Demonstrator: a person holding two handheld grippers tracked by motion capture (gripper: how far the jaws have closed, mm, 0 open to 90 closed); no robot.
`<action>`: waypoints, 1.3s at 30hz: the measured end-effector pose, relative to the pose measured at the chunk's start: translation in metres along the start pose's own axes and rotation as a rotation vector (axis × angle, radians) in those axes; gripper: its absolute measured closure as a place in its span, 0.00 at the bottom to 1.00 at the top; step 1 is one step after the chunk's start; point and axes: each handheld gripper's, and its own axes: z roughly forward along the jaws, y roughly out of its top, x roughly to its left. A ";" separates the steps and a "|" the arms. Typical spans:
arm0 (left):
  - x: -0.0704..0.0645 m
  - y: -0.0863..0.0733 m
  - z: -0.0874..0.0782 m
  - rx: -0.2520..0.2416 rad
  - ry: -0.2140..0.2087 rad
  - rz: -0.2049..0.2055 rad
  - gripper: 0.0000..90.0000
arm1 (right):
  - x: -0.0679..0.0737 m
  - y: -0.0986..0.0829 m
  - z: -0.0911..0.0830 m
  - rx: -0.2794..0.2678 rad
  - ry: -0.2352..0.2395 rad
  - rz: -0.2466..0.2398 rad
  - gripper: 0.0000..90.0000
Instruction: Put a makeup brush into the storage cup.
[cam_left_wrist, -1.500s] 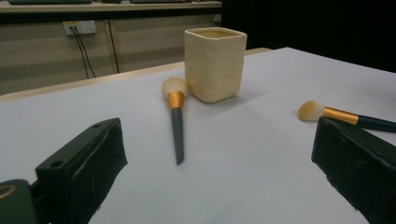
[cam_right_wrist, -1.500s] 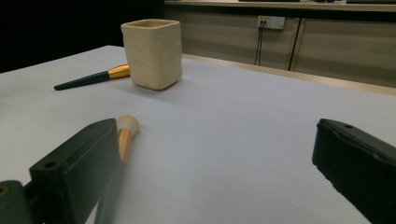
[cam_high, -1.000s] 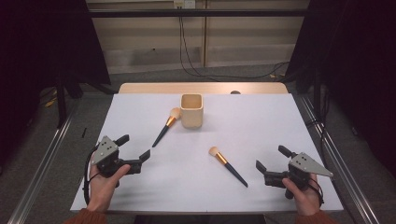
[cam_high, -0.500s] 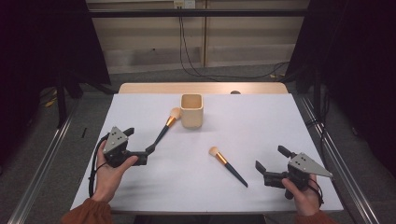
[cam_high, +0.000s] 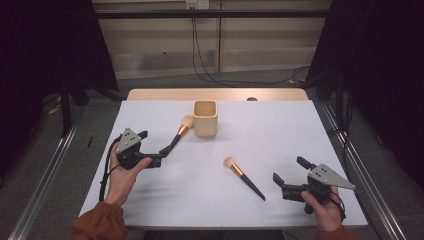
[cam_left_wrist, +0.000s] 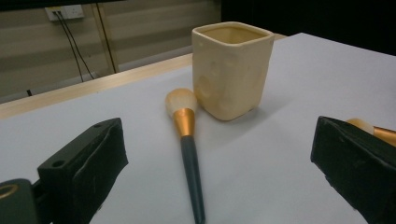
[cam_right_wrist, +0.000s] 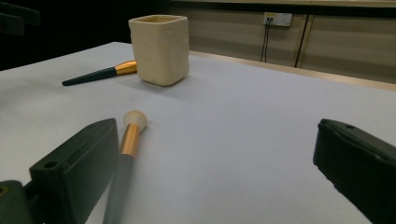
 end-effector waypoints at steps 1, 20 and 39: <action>0.000 0.000 0.000 0.000 0.000 0.000 0.03 | 0.000 0.000 0.000 0.000 0.000 0.000 0.00; 0.016 0.024 0.036 0.033 -0.017 -0.019 0.04 | 0.000 0.000 0.000 0.006 0.010 -0.008 0.00; 0.032 0.041 0.069 0.121 0.020 0.017 0.03 | 0.001 -0.001 0.001 0.012 0.021 -0.010 0.00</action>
